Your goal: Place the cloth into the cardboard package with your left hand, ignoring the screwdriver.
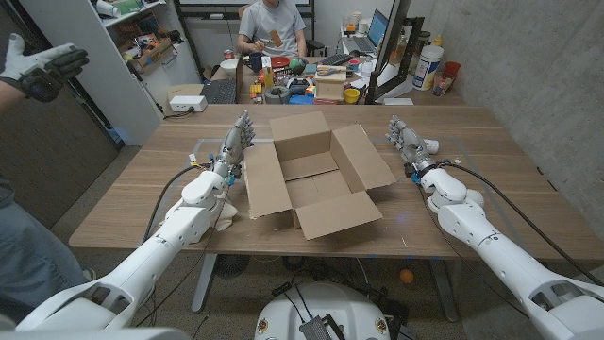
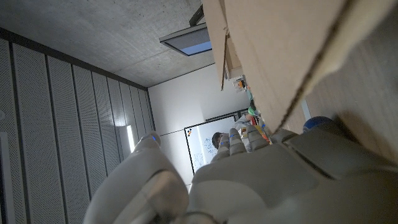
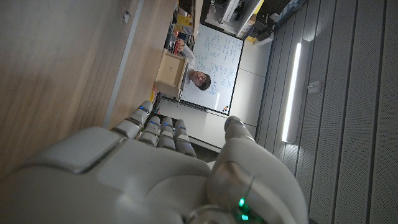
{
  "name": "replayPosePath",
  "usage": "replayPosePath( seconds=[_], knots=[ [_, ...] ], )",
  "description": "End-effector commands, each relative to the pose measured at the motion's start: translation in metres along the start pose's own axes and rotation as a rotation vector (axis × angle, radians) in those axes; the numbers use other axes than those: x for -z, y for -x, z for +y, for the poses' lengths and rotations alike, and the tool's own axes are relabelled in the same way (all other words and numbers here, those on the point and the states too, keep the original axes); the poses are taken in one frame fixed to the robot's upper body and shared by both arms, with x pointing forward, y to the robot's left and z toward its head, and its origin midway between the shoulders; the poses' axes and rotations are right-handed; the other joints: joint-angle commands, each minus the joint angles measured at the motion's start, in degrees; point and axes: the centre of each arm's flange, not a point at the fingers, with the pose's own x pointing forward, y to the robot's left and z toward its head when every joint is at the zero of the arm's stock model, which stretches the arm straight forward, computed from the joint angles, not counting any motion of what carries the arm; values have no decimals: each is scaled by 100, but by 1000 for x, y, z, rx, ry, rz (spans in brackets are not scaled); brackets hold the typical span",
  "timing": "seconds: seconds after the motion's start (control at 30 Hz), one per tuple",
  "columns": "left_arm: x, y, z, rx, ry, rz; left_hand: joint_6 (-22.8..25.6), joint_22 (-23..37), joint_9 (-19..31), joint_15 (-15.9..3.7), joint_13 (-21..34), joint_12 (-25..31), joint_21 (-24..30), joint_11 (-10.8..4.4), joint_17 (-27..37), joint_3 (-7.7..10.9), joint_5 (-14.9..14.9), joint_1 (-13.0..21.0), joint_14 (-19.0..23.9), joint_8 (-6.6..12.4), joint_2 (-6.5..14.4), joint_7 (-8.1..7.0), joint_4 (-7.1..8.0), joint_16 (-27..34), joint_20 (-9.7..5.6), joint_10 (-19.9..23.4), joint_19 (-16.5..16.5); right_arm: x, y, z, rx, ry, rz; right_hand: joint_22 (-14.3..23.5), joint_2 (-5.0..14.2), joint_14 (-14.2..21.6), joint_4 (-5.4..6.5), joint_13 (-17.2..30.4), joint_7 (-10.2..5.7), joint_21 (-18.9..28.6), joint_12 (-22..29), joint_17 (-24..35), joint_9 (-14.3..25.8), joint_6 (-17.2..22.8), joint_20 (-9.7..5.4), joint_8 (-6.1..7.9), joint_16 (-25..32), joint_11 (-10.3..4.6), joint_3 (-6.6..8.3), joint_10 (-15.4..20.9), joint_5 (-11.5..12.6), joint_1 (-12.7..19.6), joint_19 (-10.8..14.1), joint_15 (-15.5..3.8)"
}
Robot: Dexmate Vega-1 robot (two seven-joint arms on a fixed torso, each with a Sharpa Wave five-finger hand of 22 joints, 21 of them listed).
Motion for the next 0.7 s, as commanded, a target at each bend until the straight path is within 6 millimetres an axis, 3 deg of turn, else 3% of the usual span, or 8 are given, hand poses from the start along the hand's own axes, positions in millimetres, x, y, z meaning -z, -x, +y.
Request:
replayPosePath(
  seconds=[0.03,0.33,0.7],
  knots=[
    [-1,1,7,-23,2,6,-29,14,5,-13,22,37,33,-24,26,19,28,62,-31,39,1,-2,-4,33,-195,-25,-19,2,-4,0,4,-8,4,9,-8,12,-3,29,72,27,28,29,8,16,-5,31,38,60,41,6,26,50,61,36],
    [0,3,7,-23,2,8,-41,13,4,18,22,26,10,-6,25,-1,39,63,-76,27,-5,-7,-7,15,-181,-54,-94,2,-7,0,4,-5,1,10,2,21,-11,29,75,15,19,29,8,28,-5,25,31,61,33,15,29,52,70,41],
    [-17,19,16,-28,-34,-16,-63,14,5,51,23,20,-2,21,24,-12,50,72,-98,16,5,-7,-10,10,-111,-78,-154,-4,-4,-1,18,5,-13,11,11,22,-16,29,69,1,11,30,8,31,5,17,23,63,24,24,30,50,70,47]
  ],
)
